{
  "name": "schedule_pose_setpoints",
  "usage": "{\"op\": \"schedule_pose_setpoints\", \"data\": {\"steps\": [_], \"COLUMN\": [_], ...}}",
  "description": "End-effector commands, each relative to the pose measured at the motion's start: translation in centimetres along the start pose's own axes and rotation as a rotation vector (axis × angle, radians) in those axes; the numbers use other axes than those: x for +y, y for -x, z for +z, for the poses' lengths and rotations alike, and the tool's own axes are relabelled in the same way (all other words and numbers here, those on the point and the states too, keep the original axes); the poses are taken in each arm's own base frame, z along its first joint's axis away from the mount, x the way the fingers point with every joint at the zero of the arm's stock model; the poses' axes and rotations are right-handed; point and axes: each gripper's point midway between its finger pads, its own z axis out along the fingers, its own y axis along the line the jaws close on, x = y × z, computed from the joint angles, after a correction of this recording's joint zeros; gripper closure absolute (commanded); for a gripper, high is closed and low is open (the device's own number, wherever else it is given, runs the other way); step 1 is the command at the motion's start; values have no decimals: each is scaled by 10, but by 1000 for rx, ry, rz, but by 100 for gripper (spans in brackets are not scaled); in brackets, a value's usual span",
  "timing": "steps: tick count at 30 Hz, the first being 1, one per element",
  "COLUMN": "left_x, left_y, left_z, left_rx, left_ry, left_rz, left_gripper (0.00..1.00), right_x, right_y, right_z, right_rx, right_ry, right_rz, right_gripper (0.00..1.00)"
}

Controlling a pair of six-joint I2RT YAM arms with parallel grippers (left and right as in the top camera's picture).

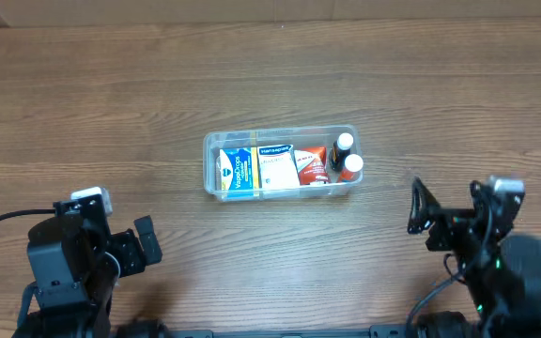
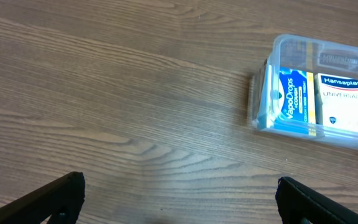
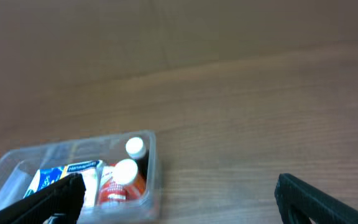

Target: Pack container

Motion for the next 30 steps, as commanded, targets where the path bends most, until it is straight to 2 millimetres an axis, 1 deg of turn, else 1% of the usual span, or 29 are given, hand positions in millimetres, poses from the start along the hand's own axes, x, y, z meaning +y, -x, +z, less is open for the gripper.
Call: {"op": "schedule_pose_setpoints", "data": {"steps": [1,3,6,10,13,16,17,19,21,23,27,30], "left_x": [0,0,0,0,0,0,0,0,0,0,0,0], "left_y": [-2,-2,-2,-2,-2,-2,-2,-2,-2,-2,-2,-2], "left_z": [1,1,1,1,1,1,2,2,2,2,2,2], "left_rx": [5,5,5,5,5,5,6,6,6,7,7,7], "left_ry": [-6,-6,-6,-6,-6,-6,-6,-5,-5,-5,-5,-5], "left_rz": [-5,-5,-5,-5,-5,-5,-5,-5,-5,-5,-5,-5], "left_gripper": [0,0,0,0,0,0,0,0,0,0,0,0], "right_x": [-1,1,4,4,4,4,3,-2,-8,-12,-17,-16], "right_y": [-13,-16,-9,-6,-7,-9,-13,-31,-58,-81,-83,-83], "right_z": [-3,-1,5,11,9,11,14,27,41,51,52,52], "right_rx": [-162,-248,-417,-574,-665,-654,-636,-546,-421,-315,-305,-305], "right_ry": [40,76,117,145,149,125,116,103,90,81,56,60], "right_rz": [-16,-22,-34,-48,-90,-158,-176,-175,-158,-152,-139,-139], "right_gripper": [0,0,0,0,0,0,0,0,0,0,0,0]}}
